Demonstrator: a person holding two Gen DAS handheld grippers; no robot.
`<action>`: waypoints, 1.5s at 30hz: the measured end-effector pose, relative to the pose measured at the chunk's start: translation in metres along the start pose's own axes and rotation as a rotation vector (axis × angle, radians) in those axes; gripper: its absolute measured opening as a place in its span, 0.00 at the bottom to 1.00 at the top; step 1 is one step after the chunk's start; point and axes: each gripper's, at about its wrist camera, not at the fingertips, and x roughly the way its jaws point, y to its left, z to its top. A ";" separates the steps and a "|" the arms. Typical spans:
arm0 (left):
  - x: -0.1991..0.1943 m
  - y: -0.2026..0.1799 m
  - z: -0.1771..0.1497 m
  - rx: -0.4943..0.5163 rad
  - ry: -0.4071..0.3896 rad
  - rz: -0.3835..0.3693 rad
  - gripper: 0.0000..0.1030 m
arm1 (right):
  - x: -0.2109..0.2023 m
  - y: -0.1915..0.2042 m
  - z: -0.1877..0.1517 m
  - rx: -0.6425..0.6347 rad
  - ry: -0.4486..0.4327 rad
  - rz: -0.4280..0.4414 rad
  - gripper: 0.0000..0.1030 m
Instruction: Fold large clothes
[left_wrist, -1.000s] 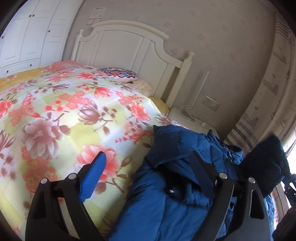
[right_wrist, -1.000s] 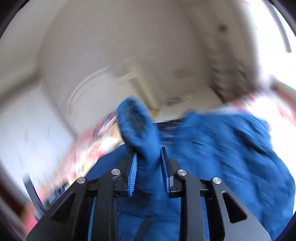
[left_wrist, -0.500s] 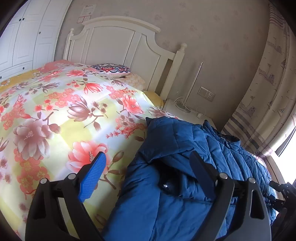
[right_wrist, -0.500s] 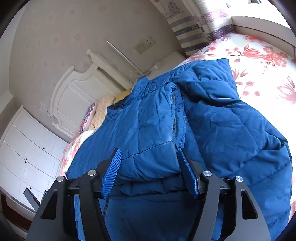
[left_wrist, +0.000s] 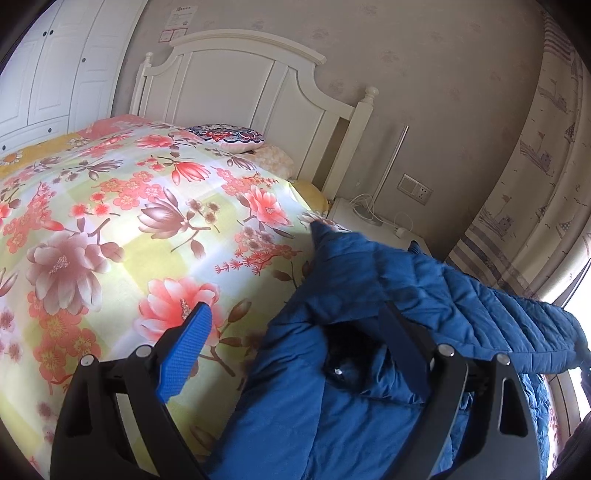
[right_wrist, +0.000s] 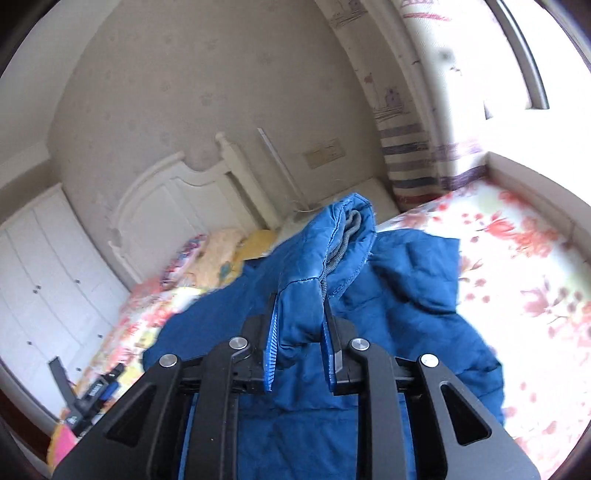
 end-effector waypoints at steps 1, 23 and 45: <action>0.000 0.000 0.000 0.000 0.000 0.000 0.88 | 0.008 -0.007 -0.003 0.011 0.034 -0.015 0.21; -0.001 0.003 0.001 -0.023 -0.006 0.002 0.88 | 0.077 0.009 -0.033 -0.265 0.218 -0.239 0.42; 0.089 -0.118 0.007 0.355 0.330 -0.023 0.95 | 0.070 0.005 -0.022 -0.265 0.249 -0.206 0.42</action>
